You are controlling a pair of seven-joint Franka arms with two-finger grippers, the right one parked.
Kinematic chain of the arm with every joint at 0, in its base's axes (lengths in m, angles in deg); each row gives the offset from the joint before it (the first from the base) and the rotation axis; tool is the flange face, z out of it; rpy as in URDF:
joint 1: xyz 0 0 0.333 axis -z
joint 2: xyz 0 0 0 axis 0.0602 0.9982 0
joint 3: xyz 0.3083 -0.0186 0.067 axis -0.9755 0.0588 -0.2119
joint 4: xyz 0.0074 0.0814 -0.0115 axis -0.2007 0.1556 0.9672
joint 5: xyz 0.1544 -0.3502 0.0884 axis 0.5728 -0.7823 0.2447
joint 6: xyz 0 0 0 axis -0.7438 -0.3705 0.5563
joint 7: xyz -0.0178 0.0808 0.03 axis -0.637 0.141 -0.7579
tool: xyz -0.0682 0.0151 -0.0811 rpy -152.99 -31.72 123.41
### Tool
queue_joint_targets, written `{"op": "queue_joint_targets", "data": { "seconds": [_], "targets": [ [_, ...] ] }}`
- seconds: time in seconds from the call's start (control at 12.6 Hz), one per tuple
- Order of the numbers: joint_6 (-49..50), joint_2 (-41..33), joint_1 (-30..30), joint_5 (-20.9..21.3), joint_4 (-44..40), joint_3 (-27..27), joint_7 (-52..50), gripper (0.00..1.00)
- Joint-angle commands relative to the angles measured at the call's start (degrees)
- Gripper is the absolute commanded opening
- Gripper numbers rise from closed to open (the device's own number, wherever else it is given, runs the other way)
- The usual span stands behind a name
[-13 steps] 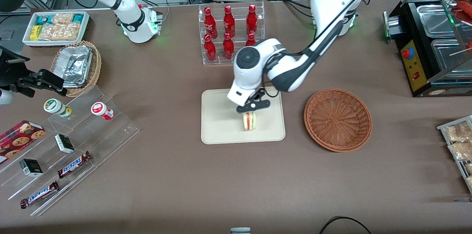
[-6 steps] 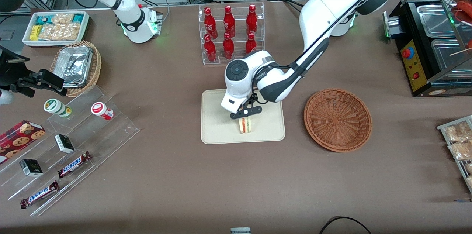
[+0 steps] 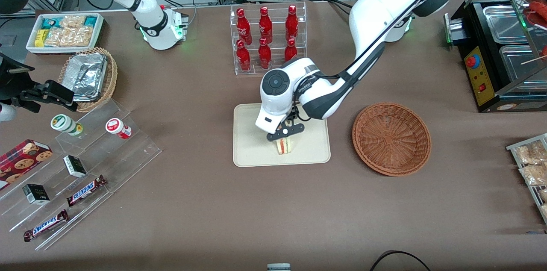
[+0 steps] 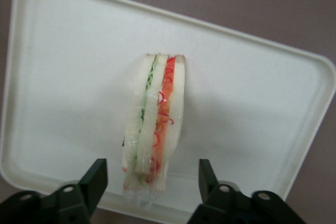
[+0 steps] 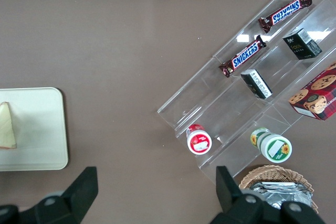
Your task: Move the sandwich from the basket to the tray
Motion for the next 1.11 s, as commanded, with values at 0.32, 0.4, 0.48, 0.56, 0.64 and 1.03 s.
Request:
{"op": "queue_joint_targets", "data": {
  "seconds": [0.32,0.4,0.48,0.56,0.64,1.03],
  "targets": [
    [16.04,-10.67,-5.17,-1.28,-0.24,-0.34,6.83,1.00],
    [18.08,-11.29,-6.39,-0.93,-0.06,-0.43,6.92,1.00],
    [18.36,-11.91,-9.45,-0.84,0.03,-0.17,7.35,1.00],
    [18.71,-13.22,-10.96,-0.84,0.72,-0.25,11.01,1.00],
    [20.11,-15.06,-13.33,-1.01,2.21,-0.43,16.01,1.00],
    [23.98,-21.92,-21.60,-1.37,6.00,-0.25,26.68,1.00]
  ]
}}
